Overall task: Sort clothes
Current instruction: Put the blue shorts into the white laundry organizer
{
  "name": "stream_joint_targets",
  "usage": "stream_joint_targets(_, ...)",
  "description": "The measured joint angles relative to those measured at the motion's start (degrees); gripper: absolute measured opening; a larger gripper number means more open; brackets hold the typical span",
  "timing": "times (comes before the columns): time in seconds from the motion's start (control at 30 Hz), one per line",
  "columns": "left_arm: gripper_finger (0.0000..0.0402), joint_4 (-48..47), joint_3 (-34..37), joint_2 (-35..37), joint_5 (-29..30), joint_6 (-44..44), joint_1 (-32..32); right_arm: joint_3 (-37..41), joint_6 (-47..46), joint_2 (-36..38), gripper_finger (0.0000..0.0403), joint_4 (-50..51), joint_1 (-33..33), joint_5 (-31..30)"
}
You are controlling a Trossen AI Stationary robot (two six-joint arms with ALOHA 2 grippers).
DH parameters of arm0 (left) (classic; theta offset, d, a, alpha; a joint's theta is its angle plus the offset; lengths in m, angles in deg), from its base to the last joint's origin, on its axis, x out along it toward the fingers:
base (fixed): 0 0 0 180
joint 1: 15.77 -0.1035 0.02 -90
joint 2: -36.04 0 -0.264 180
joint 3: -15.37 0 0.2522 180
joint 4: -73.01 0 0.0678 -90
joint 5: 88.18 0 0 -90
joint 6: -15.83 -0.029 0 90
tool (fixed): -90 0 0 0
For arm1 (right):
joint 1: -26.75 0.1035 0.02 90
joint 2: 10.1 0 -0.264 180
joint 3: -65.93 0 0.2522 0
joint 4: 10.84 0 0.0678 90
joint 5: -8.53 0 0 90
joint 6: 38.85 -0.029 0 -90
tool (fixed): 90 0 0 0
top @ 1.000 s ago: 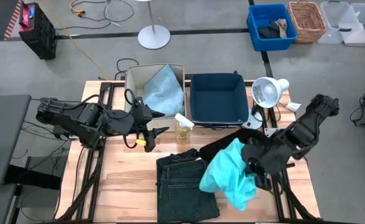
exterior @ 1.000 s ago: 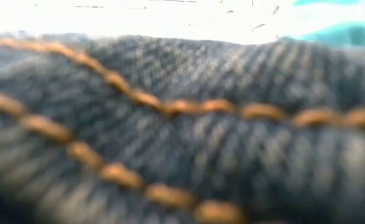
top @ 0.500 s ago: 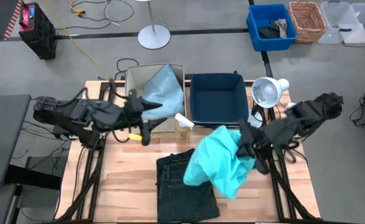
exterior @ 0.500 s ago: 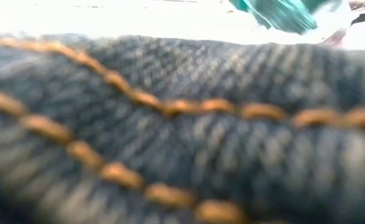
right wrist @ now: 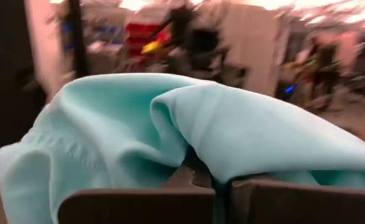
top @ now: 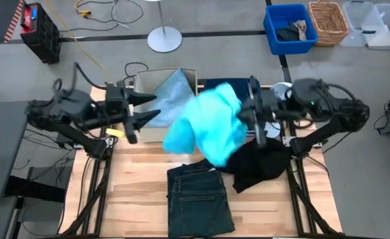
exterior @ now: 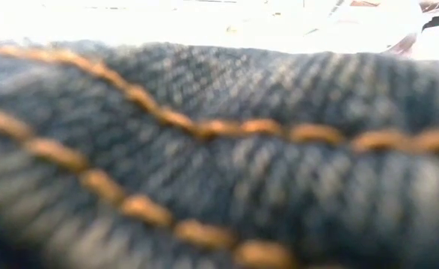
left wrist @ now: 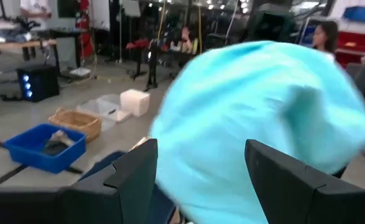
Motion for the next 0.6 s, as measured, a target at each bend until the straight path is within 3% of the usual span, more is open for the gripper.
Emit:
stream_joint_targets(0.27, 0.0238, -0.7, 0.0, 2.6, 0.0, -1.1, 0.0, 0.0, -0.5, -5.5, 0.0001, -12.3, -9.1, 0.0)
stream_joint_targets(0.6, 0.0238, -3.4, 0.0, 2.8, 1.3, -0.6, 0.0, 0.0, -7.7, -15.8, 0.0001, -19.5, -18.5, 1.2)
